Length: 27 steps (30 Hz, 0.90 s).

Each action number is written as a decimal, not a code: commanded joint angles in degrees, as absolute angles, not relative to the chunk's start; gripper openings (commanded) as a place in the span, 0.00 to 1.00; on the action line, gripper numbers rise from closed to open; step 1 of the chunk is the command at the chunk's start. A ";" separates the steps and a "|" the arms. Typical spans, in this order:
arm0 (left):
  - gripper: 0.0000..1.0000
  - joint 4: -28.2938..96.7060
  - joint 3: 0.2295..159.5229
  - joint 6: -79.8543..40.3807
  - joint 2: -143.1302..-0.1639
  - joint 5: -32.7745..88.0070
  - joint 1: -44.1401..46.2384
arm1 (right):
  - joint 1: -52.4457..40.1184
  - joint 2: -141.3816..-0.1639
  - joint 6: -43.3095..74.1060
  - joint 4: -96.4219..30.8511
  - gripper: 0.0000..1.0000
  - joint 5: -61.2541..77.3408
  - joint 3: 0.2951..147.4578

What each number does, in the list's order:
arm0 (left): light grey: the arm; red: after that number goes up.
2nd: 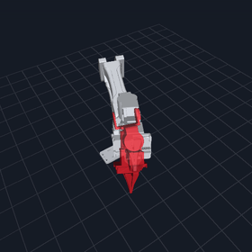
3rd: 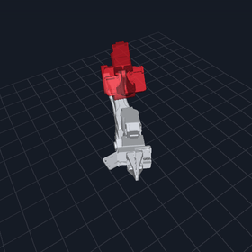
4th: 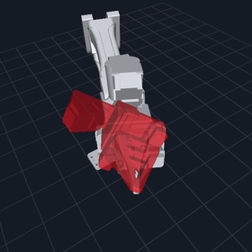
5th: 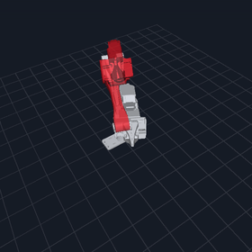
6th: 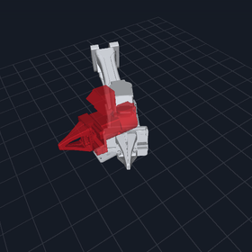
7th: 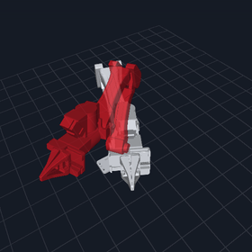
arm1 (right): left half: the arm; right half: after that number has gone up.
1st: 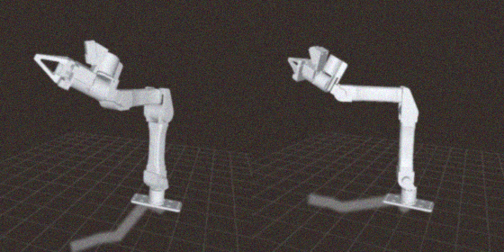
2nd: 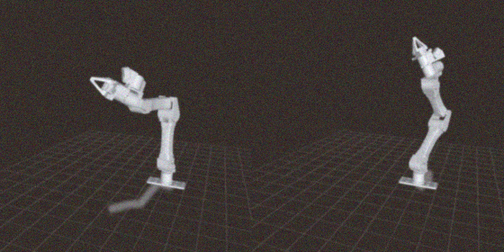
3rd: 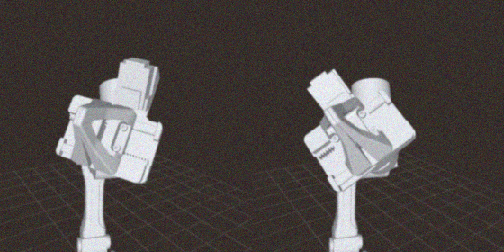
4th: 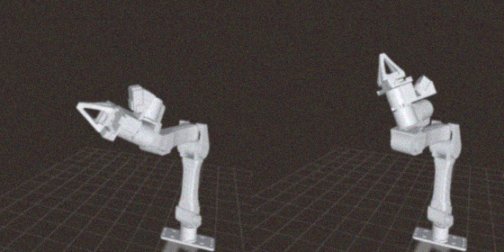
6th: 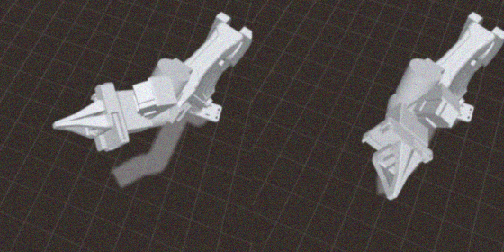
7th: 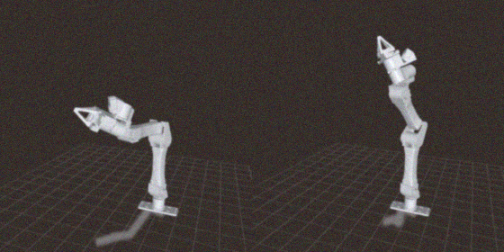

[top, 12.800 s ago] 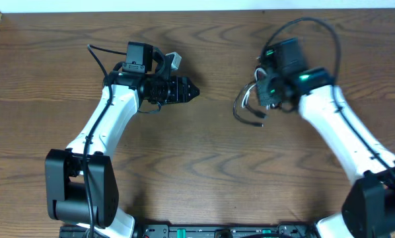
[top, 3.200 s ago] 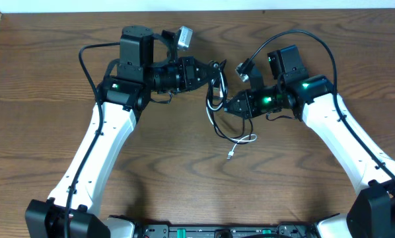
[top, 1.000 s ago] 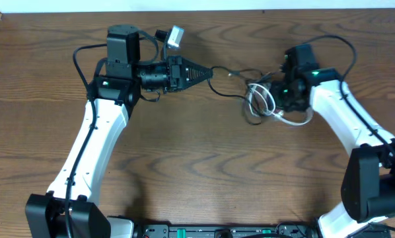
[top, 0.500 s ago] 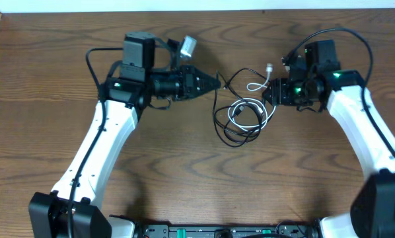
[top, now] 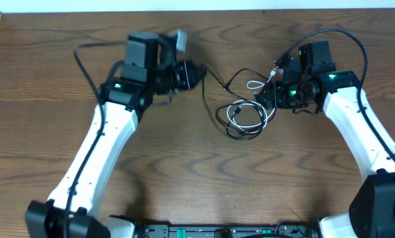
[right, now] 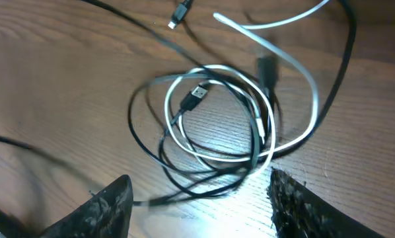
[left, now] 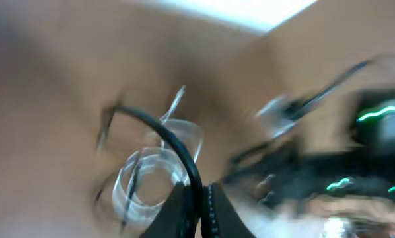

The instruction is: Untangle cables

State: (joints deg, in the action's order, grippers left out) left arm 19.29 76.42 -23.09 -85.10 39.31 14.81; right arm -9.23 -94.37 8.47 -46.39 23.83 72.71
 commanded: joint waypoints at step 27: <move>0.07 -10.57 84.31 -37.47 -73.49 43.97 14.48 | -6.68 -91.39 3.97 -34.30 0.65 53.76 74.54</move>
